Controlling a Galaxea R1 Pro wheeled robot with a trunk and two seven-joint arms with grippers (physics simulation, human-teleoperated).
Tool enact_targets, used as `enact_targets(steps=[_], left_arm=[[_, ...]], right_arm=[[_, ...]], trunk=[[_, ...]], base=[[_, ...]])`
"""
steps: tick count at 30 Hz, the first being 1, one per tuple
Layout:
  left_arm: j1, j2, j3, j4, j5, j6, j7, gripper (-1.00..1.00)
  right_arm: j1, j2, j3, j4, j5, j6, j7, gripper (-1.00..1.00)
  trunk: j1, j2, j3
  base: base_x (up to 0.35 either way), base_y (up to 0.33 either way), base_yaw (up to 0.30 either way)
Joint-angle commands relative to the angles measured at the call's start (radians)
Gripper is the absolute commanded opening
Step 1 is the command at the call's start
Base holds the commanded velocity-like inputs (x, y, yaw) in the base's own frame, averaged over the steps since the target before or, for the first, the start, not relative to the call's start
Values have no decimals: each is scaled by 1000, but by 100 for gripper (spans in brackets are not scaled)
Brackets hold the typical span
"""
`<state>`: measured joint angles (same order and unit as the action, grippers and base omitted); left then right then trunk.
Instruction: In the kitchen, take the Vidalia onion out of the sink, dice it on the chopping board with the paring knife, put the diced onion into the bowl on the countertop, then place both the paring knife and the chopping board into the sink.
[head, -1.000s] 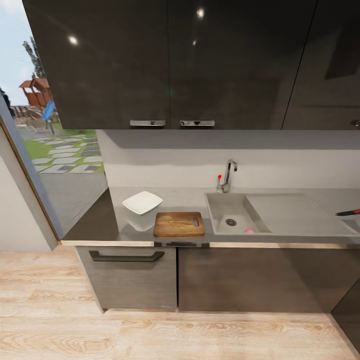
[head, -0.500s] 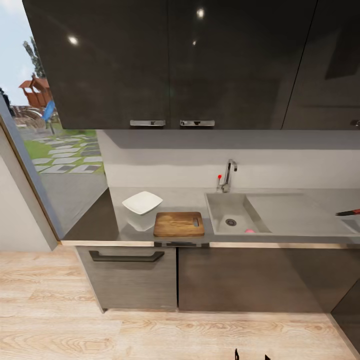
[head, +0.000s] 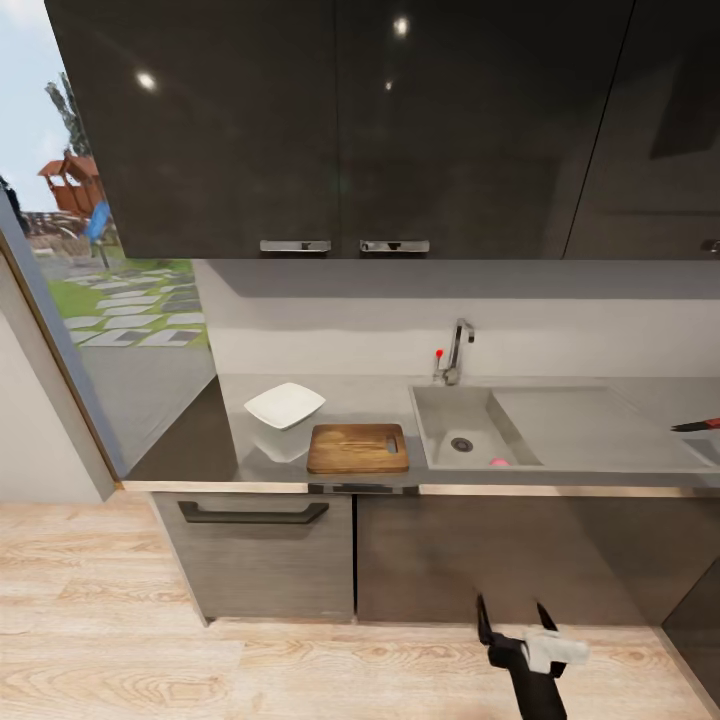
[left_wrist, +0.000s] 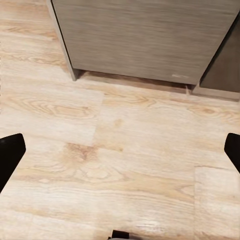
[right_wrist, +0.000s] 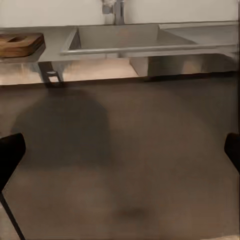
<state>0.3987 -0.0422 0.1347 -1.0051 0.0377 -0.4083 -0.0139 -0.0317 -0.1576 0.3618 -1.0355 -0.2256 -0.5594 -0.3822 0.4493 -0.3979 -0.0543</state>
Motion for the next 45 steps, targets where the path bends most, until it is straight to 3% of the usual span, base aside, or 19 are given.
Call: enact_targets(steps=[1, 7, 12, 19, 45], left_arm=[[0, -1, 2, 0, 4, -1, -1, 100], [0, -1, 3, 6, 4, -1, -1, 100], [0, -1, 4, 8, 4, 0, -1, 100], [0, -1, 3, 20, 5, -1, -1, 100], [0, -1, 4, 61, 4, -4, -3, 100]], right_arm=[[30, -6, 6, -39, -4, -18, -15, 100], [176, -26, 6, -150, 1, -77, -30, 100], [227, -34, 5, -80, -1, -106, -30, 100], [234, -27, 3, 29, -8, -116, -26, 100], [234, -22, 4, 61, -6, -120, -26, 100]], trunk=[[1, -2, -2], [1, -2, -2], [1, -2, -2], [1, -2, -2], [1, -2, -2]], base=[[0, 0, 0], [0, 0, 0], [0, 0, 0], [0, 0, 0], [0, -1, 0]])
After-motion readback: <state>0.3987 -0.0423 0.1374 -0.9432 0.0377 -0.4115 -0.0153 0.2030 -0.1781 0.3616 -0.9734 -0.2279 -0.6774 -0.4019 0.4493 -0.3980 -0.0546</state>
